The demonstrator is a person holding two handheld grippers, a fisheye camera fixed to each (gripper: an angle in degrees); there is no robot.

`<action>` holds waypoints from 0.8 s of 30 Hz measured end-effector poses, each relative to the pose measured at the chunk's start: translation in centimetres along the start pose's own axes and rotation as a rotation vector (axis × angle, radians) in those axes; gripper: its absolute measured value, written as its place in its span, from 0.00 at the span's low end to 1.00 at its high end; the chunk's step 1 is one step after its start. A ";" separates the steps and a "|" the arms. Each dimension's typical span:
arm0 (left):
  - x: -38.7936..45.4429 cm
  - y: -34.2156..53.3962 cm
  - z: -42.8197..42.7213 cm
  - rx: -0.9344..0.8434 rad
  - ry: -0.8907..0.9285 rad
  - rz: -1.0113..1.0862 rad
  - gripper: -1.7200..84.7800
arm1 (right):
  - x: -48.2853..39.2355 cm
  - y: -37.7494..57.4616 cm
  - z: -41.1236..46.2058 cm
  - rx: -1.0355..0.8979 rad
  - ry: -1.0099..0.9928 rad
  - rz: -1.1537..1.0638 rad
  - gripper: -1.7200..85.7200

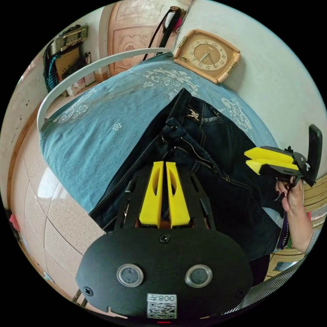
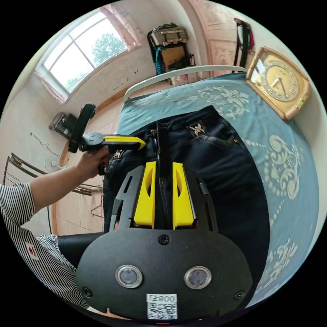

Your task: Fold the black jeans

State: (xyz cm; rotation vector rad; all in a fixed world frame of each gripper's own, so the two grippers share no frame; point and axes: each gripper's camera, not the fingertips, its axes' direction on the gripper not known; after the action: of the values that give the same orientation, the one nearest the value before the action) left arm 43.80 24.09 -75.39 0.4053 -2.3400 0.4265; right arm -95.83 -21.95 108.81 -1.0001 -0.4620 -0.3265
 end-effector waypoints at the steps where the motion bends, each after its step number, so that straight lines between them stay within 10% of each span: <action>1: -0.6 0.5 0.0 0.010 0.009 0.000 0.03 | -0.8 -2.0 1.3 -0.014 -0.003 -0.011 0.11; 24: -8.0 5.3 -4.2 0.212 0.104 0.018 0.02 | -8.0 -8.9 8.0 -0.084 0.036 -0.136 0.04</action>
State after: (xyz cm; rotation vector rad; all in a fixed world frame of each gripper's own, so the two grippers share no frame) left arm 49.71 31.91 -79.03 0.4511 -2.2069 0.6912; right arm -108.55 -19.12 114.81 -1.0454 -0.4881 -0.4883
